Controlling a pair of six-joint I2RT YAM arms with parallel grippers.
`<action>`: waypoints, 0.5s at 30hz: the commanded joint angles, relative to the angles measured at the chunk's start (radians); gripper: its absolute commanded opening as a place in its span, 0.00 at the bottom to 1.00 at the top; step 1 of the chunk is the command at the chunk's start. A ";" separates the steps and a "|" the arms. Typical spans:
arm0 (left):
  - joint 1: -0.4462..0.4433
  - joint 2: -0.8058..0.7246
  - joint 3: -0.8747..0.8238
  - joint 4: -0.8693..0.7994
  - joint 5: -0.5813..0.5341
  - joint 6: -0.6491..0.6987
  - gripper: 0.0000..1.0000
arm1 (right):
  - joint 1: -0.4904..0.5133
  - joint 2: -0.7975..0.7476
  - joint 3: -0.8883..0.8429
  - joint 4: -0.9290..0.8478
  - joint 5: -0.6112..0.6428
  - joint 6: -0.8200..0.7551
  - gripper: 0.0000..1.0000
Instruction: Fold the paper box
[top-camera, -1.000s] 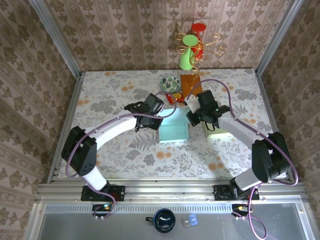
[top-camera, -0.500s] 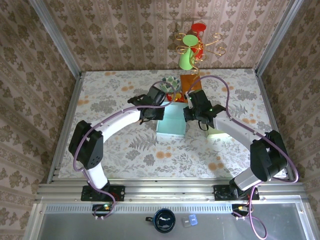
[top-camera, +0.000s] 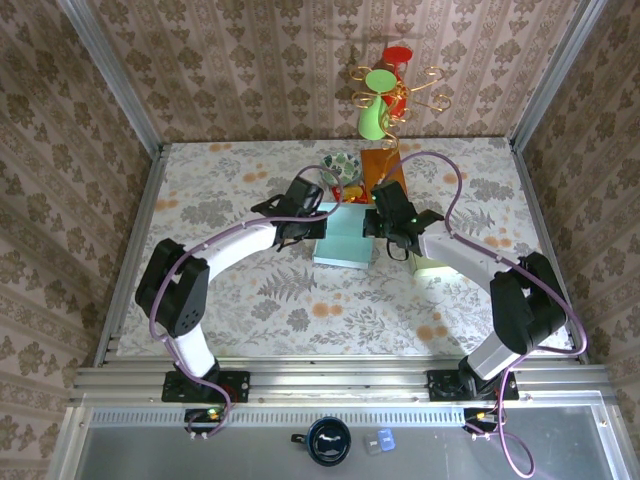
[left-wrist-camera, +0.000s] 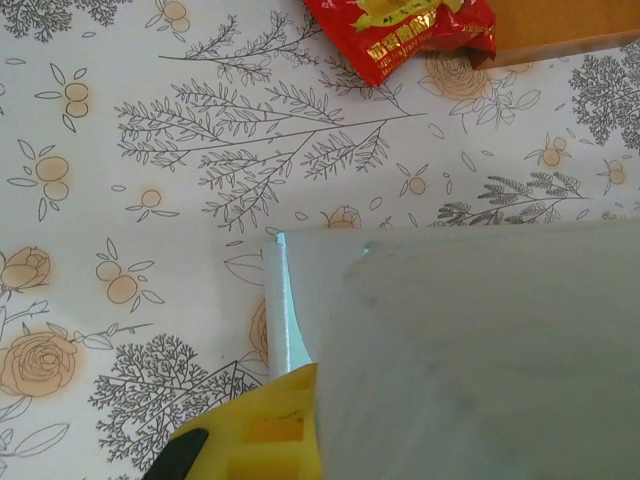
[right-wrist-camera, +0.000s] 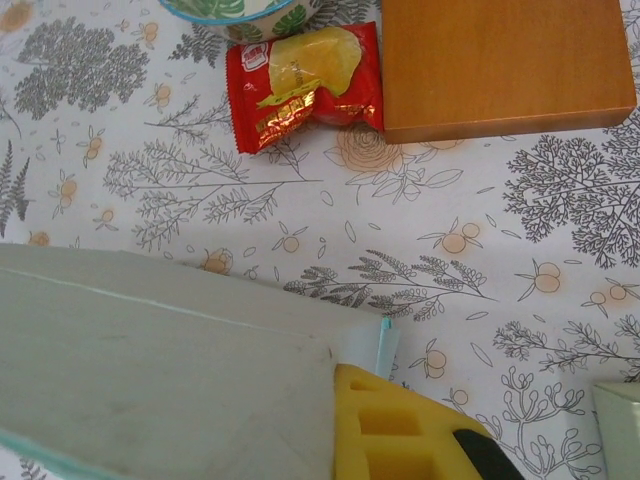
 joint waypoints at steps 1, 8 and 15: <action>0.009 -0.001 -0.023 0.053 0.041 0.010 0.00 | 0.020 0.015 0.027 0.069 0.011 0.081 0.00; 0.009 -0.006 -0.086 0.122 0.059 0.020 0.00 | 0.048 0.012 -0.014 0.096 0.068 0.125 0.00; 0.014 -0.024 -0.146 0.165 0.066 0.028 0.00 | 0.082 0.009 -0.005 0.071 0.132 0.164 0.00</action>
